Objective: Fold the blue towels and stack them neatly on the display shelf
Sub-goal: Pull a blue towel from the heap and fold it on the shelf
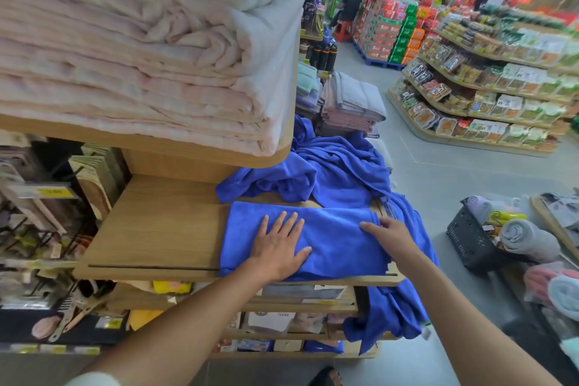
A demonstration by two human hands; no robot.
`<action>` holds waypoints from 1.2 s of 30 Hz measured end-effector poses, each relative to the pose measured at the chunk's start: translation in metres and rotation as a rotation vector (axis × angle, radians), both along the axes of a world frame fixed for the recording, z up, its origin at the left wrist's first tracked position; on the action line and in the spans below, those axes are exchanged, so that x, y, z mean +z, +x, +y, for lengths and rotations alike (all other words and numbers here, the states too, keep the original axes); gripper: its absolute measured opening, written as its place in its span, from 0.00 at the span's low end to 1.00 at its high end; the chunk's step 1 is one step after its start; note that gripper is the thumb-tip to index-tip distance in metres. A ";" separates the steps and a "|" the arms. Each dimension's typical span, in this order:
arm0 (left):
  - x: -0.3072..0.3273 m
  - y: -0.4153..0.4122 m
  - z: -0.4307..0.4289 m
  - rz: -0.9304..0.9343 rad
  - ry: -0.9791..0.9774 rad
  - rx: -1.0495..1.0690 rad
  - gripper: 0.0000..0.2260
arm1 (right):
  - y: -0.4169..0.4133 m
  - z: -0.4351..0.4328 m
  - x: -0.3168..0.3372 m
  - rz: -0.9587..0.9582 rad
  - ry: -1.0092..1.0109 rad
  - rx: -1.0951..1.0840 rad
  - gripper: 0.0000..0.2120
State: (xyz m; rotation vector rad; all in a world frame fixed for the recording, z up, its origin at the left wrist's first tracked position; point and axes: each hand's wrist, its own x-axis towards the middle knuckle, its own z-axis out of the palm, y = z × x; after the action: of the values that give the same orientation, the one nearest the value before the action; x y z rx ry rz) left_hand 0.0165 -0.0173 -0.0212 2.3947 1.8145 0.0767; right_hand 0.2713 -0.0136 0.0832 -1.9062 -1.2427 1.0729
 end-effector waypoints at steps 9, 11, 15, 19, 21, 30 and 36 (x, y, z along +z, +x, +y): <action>0.034 -0.069 -0.015 -0.581 0.171 0.244 0.19 | -0.084 0.026 0.075 -0.265 0.188 0.353 0.06; 0.039 -0.091 -0.022 -0.880 0.107 0.381 0.14 | -0.120 0.034 0.081 -0.271 0.152 0.471 0.04; 0.040 -0.103 -0.033 -1.292 -0.022 0.485 0.15 | -0.198 0.043 0.058 -0.247 0.062 0.637 0.07; 0.036 -0.118 -0.028 -1.516 -0.125 0.636 0.11 | -0.242 0.038 0.021 -0.257 -0.109 0.736 0.14; 0.035 -0.124 -0.024 -1.503 -0.203 0.695 0.10 | -0.233 0.040 0.008 -0.389 -0.037 0.682 0.21; 0.041 -0.080 -0.021 -0.475 0.212 0.147 0.21 | -0.095 0.020 -0.083 -0.638 0.394 0.272 0.13; 0.019 -0.047 -0.017 -0.120 0.007 0.139 0.29 | -0.086 0.013 -0.098 -0.829 0.433 0.359 0.19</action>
State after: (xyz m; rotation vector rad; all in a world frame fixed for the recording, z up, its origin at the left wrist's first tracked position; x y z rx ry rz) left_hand -0.0310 -0.0338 -0.0020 2.2130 1.9247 0.2358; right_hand 0.1850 -0.0010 -0.0143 -1.8506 -2.1190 0.0718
